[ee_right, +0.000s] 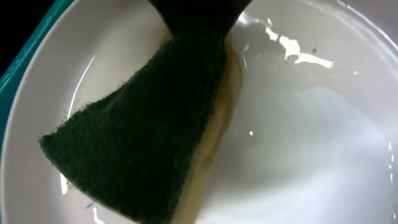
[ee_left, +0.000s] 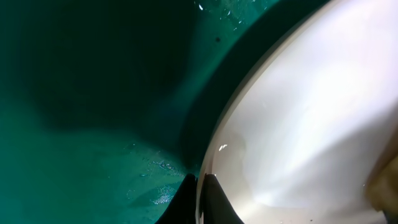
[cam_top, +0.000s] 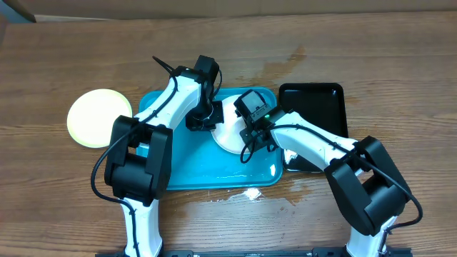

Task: Clean dirty plates on tray and stack at the side
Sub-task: 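Scrub the white plate with the sponge while the left gripper holds it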

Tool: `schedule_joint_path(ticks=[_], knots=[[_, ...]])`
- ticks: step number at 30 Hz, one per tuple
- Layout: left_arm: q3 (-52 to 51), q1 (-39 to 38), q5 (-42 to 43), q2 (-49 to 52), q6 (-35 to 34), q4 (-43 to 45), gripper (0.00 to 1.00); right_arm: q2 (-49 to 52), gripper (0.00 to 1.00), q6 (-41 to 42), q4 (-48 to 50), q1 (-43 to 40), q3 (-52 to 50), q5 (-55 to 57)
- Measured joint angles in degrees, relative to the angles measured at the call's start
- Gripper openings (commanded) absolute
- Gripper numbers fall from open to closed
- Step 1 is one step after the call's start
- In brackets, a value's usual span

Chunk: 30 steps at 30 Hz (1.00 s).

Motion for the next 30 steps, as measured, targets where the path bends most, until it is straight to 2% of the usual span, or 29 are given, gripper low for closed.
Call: schedule_joint_path(ticks=[15, 30], knots=[[-0.17, 0.00, 0.00, -0.13, 1.55, 0.20, 0.04, 1.40, 0.04, -0.09, 5.68, 0.02, 0.02, 7.19], [-0.20, 0.00, -0.35, -0.17, 1.86, 0.61, 0.04, 2.84, 0.04, -3.17, 8.98, -2.93, 0.55, 8.17]])
